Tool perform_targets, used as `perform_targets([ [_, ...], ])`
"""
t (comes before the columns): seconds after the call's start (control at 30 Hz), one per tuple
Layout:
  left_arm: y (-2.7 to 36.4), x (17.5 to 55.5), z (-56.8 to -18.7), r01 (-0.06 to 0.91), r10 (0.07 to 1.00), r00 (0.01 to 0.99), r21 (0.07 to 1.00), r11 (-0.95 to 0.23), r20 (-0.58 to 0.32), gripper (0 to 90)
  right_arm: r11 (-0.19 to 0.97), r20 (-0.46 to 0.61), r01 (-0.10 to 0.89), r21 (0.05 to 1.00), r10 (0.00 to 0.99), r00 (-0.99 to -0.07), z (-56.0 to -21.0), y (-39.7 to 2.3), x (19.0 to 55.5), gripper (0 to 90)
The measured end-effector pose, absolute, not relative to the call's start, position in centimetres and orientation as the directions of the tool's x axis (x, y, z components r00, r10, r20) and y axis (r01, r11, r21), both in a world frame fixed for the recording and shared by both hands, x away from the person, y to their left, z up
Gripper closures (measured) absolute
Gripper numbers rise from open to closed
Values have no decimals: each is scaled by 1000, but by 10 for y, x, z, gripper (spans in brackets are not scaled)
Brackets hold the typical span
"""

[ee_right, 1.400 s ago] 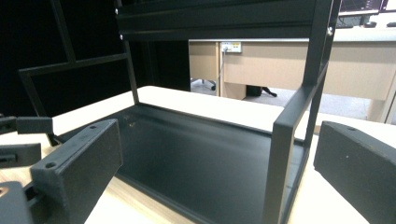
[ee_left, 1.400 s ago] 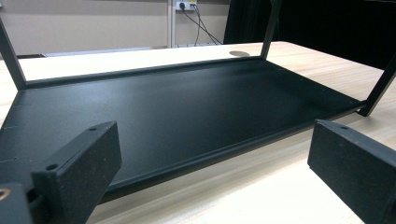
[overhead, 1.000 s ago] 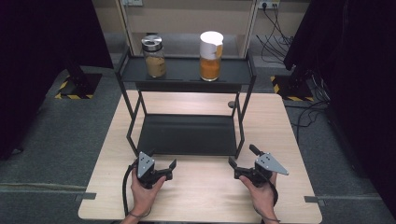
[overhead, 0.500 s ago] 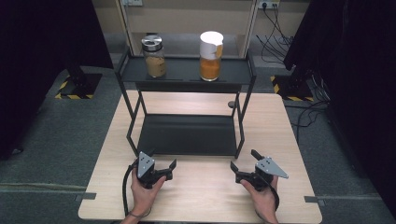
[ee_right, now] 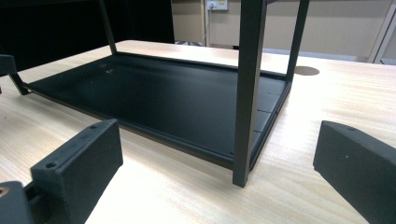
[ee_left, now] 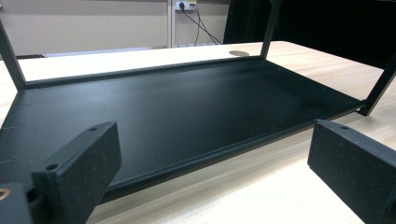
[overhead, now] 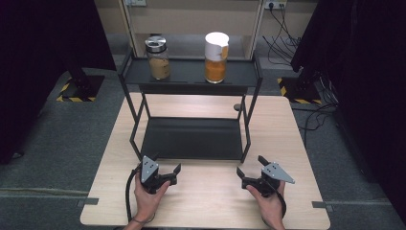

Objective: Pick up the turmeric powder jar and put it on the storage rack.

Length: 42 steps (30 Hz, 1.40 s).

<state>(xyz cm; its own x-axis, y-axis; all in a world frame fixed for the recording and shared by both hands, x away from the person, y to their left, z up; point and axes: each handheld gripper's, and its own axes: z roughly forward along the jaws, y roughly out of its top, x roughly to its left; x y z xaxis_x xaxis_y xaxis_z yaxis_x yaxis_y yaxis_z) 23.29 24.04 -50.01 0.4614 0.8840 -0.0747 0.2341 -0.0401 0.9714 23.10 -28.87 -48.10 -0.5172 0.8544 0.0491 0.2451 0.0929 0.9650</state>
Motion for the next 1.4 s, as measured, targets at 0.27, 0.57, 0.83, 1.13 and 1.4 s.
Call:
perform_targets([
  [0.27,240,233,-500,233,884,462,972,-42,-73,22,105,43,254,962,855,-516,-482,-288,231,15],
  [0.57,240,233,-500,233,884,462,972,-42,-72,22,110,47,271,956,857,-514,-483,-287,232,15],
  [0.83,240,233,-500,232,884,462,972,-43,-72,22,118,41,272,955,856,-515,-484,-286,232,16],
  [1.13,240,233,-500,233,884,463,971,-44,-71,22,120,43,274,954,853,-521,-483,-287,233,23],
  [1.4,241,233,-500,237,884,461,971,-37,-79,22,122,36,262,957,849,-528,-485,-288,232,28],
])
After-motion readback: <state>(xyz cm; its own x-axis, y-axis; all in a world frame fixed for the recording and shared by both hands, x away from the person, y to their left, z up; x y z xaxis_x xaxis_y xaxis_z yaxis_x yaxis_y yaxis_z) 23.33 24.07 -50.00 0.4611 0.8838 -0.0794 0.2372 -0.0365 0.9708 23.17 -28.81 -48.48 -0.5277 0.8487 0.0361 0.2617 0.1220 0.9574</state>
